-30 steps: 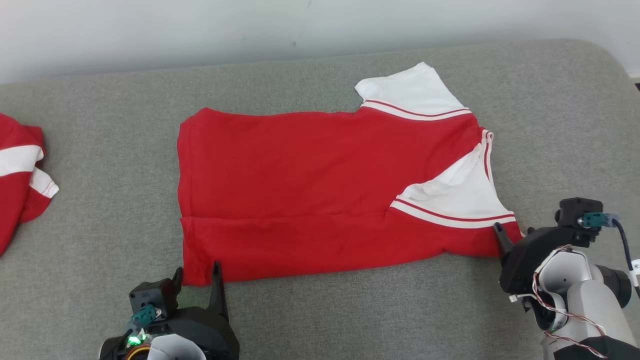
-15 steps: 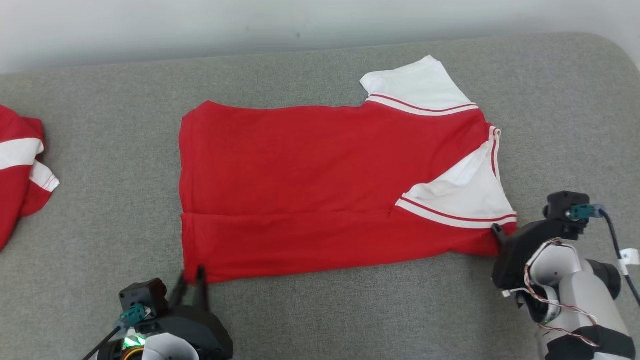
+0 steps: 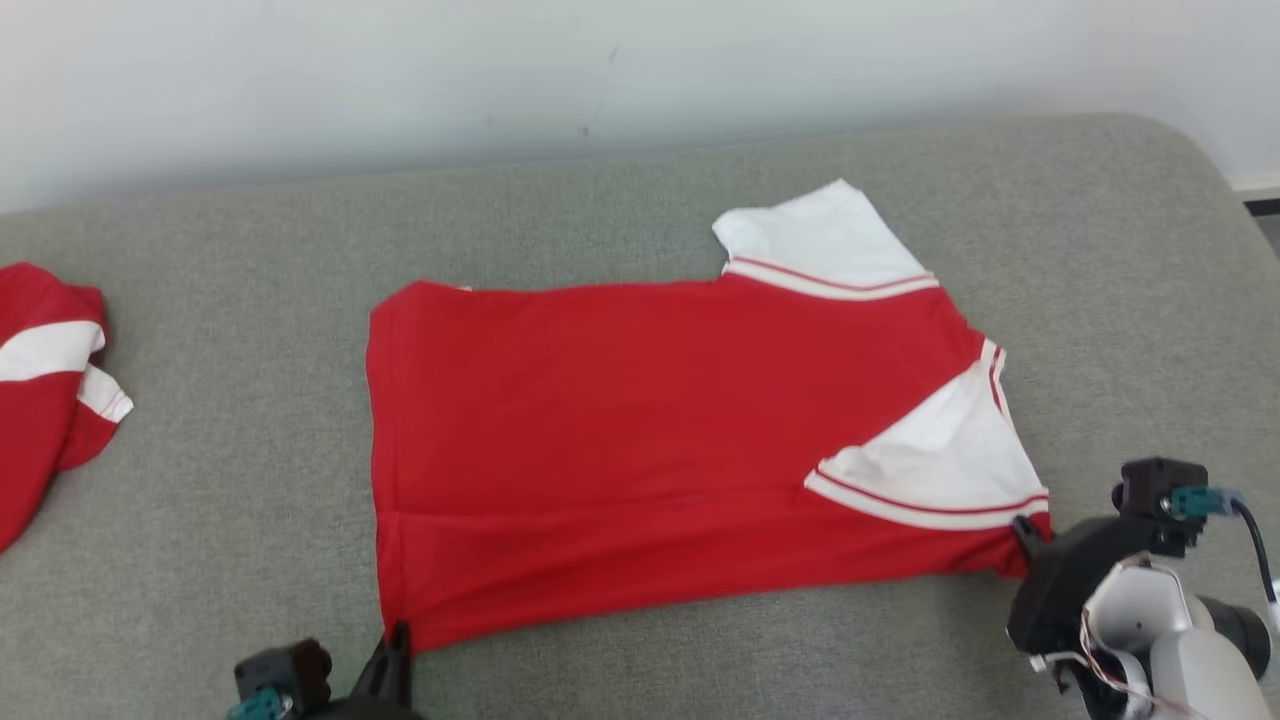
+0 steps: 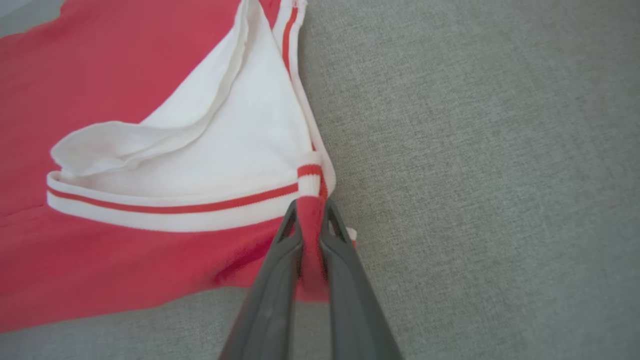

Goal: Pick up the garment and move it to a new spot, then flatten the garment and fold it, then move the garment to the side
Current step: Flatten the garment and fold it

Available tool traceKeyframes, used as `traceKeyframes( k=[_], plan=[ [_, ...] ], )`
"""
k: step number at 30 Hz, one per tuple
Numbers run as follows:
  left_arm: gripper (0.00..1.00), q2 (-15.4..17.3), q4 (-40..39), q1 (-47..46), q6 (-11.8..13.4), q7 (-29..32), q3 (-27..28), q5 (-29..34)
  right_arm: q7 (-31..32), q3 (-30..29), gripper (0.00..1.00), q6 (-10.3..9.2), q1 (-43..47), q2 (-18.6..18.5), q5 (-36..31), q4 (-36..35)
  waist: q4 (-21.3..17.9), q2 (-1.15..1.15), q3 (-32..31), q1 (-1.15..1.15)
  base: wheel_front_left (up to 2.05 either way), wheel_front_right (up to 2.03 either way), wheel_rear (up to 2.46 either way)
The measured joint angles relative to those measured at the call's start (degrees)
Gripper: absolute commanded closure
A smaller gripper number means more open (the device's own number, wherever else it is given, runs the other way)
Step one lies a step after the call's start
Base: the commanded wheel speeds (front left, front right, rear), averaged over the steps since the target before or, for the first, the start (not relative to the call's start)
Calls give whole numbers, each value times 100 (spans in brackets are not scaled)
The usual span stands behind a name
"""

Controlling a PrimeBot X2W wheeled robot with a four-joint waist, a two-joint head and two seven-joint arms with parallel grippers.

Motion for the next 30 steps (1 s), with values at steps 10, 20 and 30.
traceKeyframes(
  k=[10, 20, 30],
  plan=[
    [100, 113, -381, 747, 124, 29, 1, -126, 358, 78, 100, 0, 1017, -1, 335, -961, -102, 0, -348, -1, 0, 0, 0],
    [0, 134, -447, 990, 182, -25, 8, -167, 313, 53, 0, 0, 1350, -11, 293, -1145, -100, 0, -533, -1, 0, 0, 0],
    [0, 409, -582, 956, 241, -109, 240, -177, 408, 208, 0, 0, 732, -10, -55, -1543, -95, 0, -420, -1, 0, 0, 0]
  ],
)
